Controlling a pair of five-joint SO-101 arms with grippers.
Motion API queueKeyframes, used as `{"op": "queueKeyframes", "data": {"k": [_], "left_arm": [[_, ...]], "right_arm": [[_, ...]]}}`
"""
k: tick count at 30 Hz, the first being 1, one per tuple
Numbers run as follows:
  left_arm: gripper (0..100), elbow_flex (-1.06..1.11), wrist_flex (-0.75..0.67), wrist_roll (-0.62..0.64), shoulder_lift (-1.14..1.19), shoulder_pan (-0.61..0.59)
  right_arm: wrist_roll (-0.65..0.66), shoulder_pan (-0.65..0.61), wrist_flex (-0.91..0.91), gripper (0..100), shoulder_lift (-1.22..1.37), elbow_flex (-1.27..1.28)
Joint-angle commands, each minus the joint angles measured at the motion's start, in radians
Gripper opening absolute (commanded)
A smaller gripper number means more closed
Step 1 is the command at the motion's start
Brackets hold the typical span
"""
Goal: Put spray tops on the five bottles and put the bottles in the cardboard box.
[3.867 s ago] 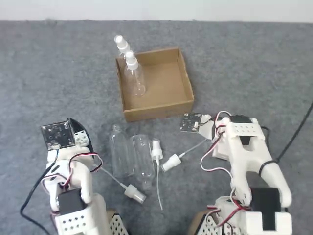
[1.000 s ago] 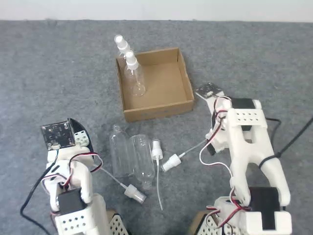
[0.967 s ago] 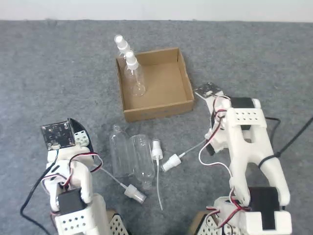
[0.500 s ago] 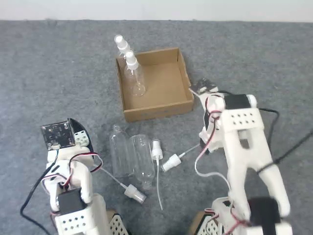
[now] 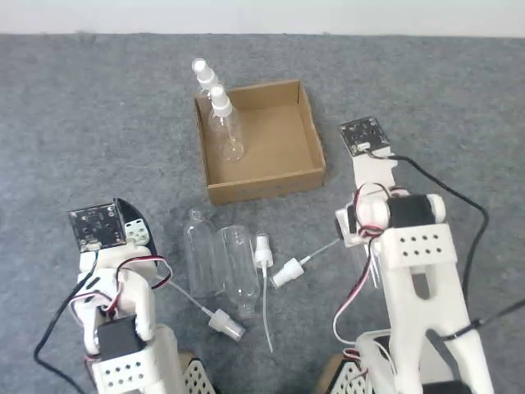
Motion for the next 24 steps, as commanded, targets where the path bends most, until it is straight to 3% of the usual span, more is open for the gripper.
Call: {"op": "queueKeyframes", "data": {"k": [1,9,15,20,24], "left_arm": [[1,-0.001,-0.035,-0.005,-0.017,-0.002],[1,-0.002,-0.035,-0.005,-0.017,0.002],[1,-0.004,-0.031,0.002,-0.017,0.069],[1,-0.005,-0.029,0.106,-0.017,0.098],[1,-0.005,-0.023,0.084,-0.017,0.101]], "right_arm": [[-0.049,0.002,-0.096,4.1,-0.065,0.040],[-0.057,0.004,-0.162,4.1,-0.182,0.160],[-0.057,0.004,-0.206,4.1,-0.315,0.258],[-0.057,0.004,-0.225,4.1,-0.387,0.315],[-0.058,0.051,-0.225,4.0,-0.401,0.316]]}}
